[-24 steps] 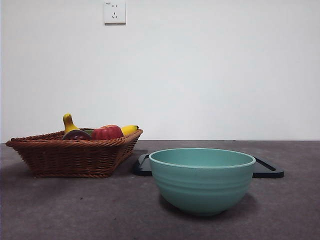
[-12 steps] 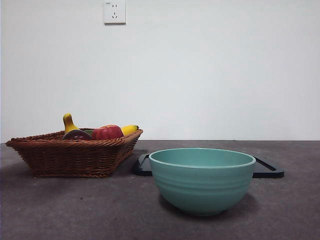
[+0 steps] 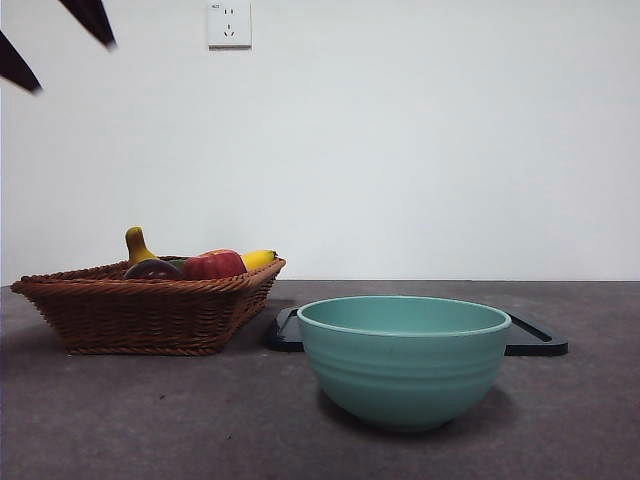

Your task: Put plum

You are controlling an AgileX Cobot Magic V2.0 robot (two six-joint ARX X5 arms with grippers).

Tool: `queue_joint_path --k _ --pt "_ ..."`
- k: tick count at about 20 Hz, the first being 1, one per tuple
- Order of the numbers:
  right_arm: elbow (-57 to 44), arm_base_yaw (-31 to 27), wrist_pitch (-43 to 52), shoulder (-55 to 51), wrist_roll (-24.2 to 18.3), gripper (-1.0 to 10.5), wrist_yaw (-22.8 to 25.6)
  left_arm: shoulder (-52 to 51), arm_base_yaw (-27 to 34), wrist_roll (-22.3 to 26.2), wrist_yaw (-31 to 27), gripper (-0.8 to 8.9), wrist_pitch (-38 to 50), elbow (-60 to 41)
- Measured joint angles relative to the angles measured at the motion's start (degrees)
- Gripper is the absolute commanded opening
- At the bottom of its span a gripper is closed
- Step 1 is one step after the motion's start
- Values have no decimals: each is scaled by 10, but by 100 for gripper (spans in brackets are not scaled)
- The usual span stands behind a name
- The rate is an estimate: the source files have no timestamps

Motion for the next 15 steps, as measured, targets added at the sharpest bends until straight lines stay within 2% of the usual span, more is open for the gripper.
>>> queue_joint_path --k 5,15 --pt "0 0 0 0 0 441 0 104 -30 16 -64 437 61 0" --pt "0 0 0 0 4 441 0 266 -45 39 -96 437 151 0"
